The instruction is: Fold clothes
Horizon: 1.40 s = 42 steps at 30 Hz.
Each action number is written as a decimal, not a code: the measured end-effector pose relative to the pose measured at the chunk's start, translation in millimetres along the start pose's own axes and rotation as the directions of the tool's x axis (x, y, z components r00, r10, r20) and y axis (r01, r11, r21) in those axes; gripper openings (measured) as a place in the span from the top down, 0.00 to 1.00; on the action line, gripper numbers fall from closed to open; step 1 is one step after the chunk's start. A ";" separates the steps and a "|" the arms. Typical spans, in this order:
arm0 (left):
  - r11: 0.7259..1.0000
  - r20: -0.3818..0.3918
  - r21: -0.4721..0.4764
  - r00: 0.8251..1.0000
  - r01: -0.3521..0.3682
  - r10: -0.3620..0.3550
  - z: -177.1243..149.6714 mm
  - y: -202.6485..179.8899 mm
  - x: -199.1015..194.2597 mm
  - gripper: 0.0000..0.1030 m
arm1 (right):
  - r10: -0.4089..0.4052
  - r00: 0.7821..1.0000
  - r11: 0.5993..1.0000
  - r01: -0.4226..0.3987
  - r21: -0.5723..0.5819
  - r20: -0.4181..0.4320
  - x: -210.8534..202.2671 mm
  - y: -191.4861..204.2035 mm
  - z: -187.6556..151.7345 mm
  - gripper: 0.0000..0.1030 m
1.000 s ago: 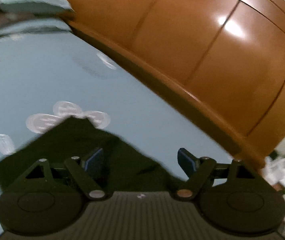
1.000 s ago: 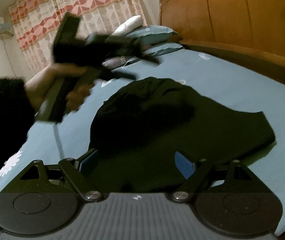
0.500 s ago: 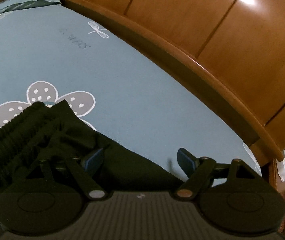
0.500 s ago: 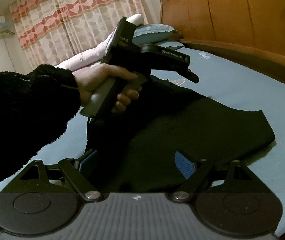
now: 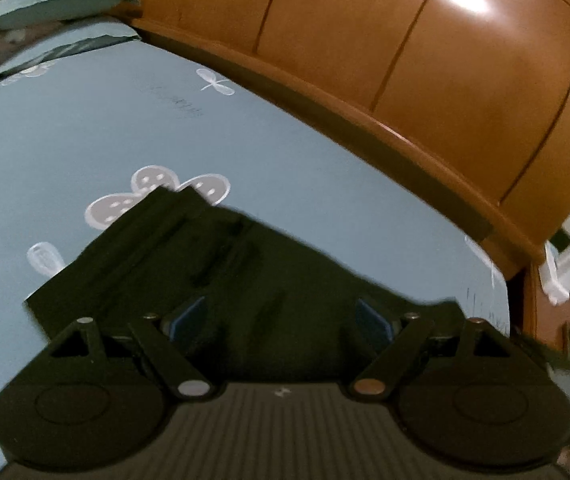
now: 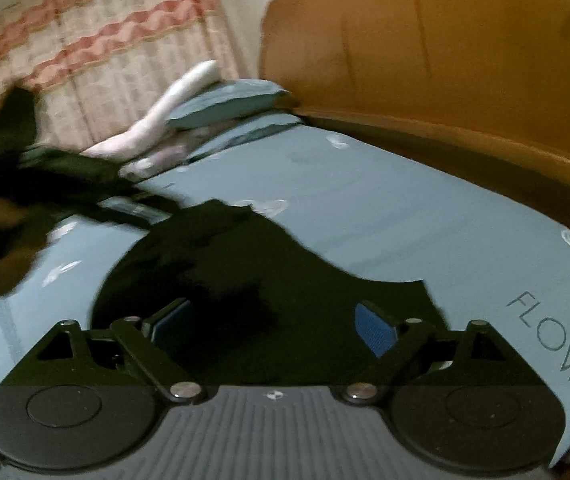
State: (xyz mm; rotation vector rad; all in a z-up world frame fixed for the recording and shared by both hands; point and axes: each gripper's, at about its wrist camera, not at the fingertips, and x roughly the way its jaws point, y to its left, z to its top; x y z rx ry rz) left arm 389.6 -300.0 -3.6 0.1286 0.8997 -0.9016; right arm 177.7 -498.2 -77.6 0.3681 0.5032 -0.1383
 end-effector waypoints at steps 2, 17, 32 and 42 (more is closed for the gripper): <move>1.000 -0.003 0.001 1.000 -0.019 0.019 -9.3 1.6 -13.7 0.20 | -0.021 0.999 0.999 0.022 0.025 -0.047 11.9 -6.4 1.0 0.11; 0.993 0.070 0.043 0.992 -0.111 0.108 -75.6 -13.7 -83.9 0.19 | 0.096 0.994 0.995 -0.095 0.029 -0.054 -21.1 40.3 3.0 0.07; 0.966 0.174 -0.007 0.951 -0.257 0.254 -189.0 -4.4 -149.5 0.13 | 0.197 0.951 0.980 -0.201 0.006 -0.239 -3.7 108.2 -50.0 0.06; 0.938 0.289 -0.081 0.892 -0.338 0.347 -227.0 17.6 -180.1 0.04 | 0.158 0.944 0.978 -0.190 -0.087 -0.290 -14.2 145.5 -66.7 0.04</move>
